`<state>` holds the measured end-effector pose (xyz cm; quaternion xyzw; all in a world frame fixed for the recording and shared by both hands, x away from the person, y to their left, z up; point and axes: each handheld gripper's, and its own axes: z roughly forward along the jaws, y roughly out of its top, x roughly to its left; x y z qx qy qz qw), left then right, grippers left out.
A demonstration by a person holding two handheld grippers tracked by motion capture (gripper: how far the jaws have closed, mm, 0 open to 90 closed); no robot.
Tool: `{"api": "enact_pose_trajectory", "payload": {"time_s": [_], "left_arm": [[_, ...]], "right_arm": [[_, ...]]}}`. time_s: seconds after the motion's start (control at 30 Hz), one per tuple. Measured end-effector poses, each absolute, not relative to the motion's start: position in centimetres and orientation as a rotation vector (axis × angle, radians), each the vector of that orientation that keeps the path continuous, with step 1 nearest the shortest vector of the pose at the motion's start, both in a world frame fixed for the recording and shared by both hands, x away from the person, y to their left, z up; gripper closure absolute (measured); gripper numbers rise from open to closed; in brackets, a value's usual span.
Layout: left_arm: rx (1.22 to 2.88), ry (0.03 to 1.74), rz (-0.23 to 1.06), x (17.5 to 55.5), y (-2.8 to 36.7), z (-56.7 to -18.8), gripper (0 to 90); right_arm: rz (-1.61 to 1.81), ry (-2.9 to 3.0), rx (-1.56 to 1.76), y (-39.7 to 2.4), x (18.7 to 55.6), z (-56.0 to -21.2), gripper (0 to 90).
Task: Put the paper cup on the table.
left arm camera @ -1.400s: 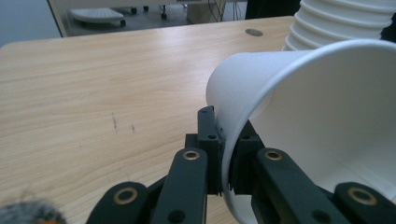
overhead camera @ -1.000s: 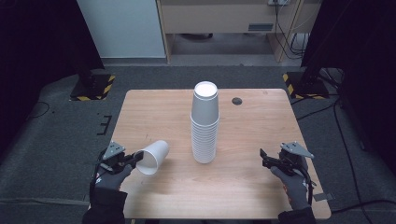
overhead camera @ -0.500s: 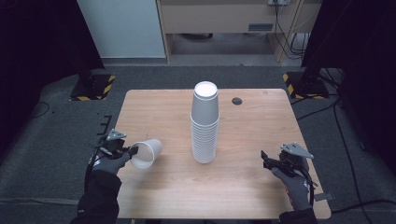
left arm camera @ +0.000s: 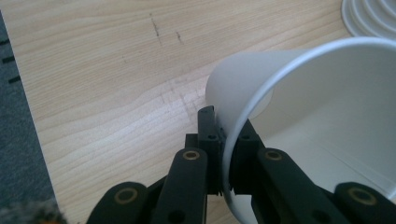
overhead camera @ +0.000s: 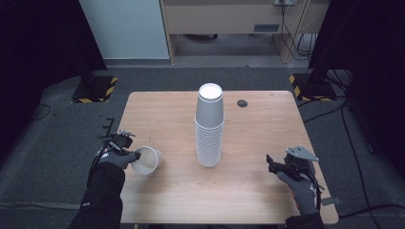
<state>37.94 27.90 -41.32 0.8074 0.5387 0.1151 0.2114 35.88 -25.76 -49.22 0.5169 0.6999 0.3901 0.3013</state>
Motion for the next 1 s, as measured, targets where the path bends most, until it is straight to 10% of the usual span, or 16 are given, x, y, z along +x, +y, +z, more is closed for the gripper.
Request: {"api": "enact_pose_trajectory", "payload": {"time_s": [1.0], "left_arm": [[2.393, 1.745, 0.034, 40.0, 28.9, -40.9, 85.2]], "right_arm": [[1.039, 1.868, 1.371, -25.7, 35.8, -49.2, 9.6]]}}
